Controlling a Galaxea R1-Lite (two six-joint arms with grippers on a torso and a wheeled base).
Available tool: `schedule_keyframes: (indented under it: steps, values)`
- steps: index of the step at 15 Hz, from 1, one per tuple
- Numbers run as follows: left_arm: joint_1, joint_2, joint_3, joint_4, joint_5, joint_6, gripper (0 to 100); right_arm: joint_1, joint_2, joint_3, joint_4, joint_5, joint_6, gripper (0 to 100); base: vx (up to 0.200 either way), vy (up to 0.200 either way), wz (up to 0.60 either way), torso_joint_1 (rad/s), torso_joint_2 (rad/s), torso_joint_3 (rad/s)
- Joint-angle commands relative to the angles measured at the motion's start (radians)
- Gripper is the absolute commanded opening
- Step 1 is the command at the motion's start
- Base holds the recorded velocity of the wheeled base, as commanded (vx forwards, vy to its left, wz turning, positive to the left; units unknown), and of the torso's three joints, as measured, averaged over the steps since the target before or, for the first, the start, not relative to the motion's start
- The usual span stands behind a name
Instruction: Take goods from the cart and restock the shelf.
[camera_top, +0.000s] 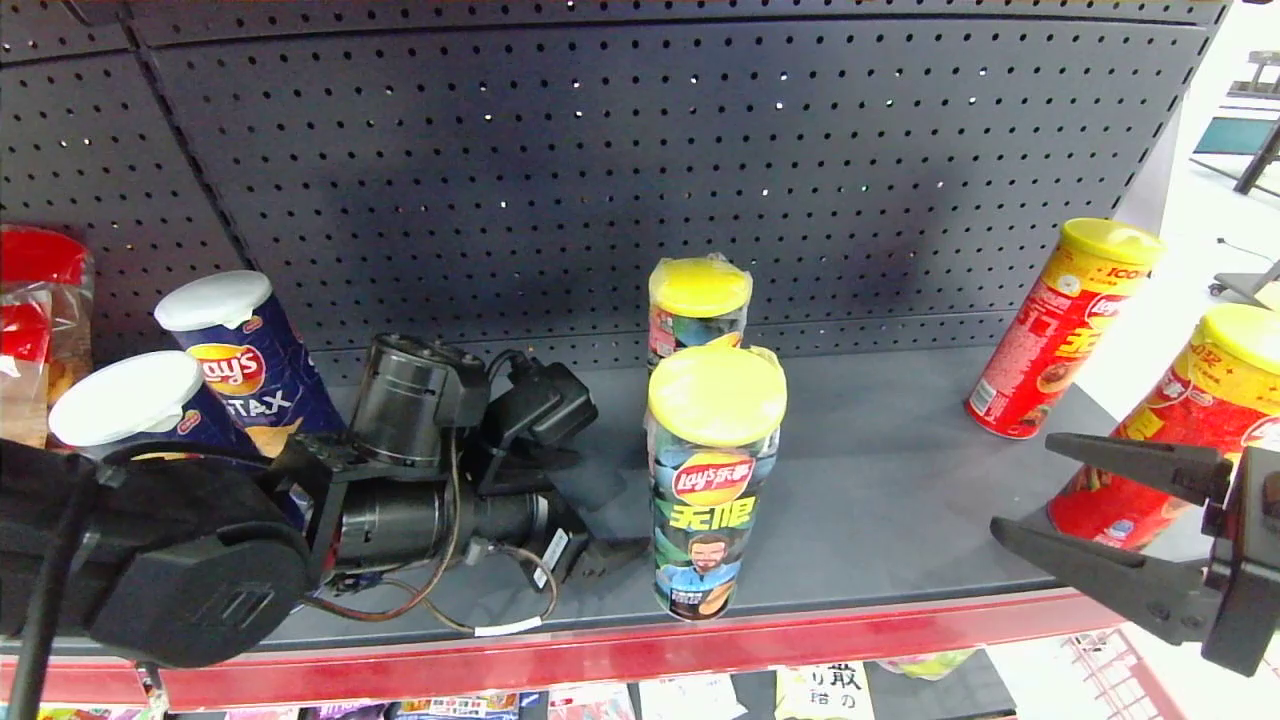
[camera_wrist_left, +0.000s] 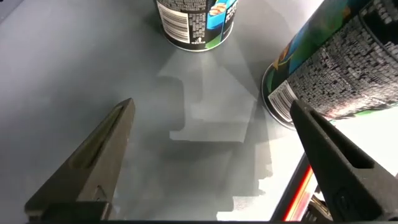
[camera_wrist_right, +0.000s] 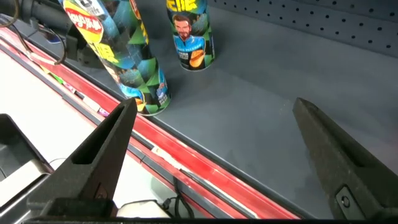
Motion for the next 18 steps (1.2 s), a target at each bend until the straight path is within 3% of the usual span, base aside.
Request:
schedule_keyframes:
  steps: [1, 4, 5, 7, 10, 11, 12, 13, 18]
  values:
    - [0.006, -0.047, 0.012, -0.001, 0.026, -0.005, 100, -0.006, 0.003, 0.007, -0.001, -0.002, -0.003, 100, 0.000, 0.000, 0.00, 0.000, 0.00, 0.000]
    - [0.006, -0.222, 0.060, 0.018, 0.106, -0.045, 100, -0.040, -0.007, 0.042, -0.001, -0.073, -0.015, 100, 0.000, 0.000, 0.00, 0.000, 0.00, 0.000]
    - [0.006, -0.319, 0.094, 0.070, 0.162, -0.045, 100, -0.049, -0.023, 0.051, 0.001, -0.134, -0.040, 100, 0.000, 0.000, 0.00, 0.000, 0.00, 0.000]
    - [0.008, -0.531, 0.144, 0.242, 0.221, -0.047, 100, -0.040, -0.063, 0.081, -0.001, -0.191, -0.067, 100, 0.000, 0.000, 0.00, 0.000, 0.00, 0.000]
    - [0.008, -0.879, 0.163, 0.642, 0.222, -0.071, 100, -0.047, -0.166, 0.160, -0.001, -0.252, -0.113, 100, 0.000, 0.000, 0.00, 0.000, 0.00, 0.000]
    - [0.008, -0.969, 0.186, 0.699, 0.221, -0.093, 100, -0.047, -0.204, 0.180, -0.001, -0.250, -0.116, 100, 0.000, 0.000, 0.00, 0.000, 0.00, 0.000]
    - [0.008, -1.009, 0.206, 0.705, 0.225, -0.110, 100, -0.047, -0.217, 0.190, -0.001, -0.257, -0.116, 100, 0.000, 0.000, 0.00, 0.000, 0.00, 0.000]
    - [0.011, -1.109, 0.258, 0.713, 0.231, -0.147, 100, -0.054, -0.243, 0.211, -0.001, -0.261, -0.116, 100, 0.000, 0.000, 0.00, 0.000, 0.00, 0.000]
    - [0.043, -1.344, 0.365, 0.822, 0.282, -0.148, 100, -0.084, -0.300, 0.226, 0.002, -0.266, -0.123, 100, 0.000, 0.000, 0.00, 0.000, 0.00, 0.000]
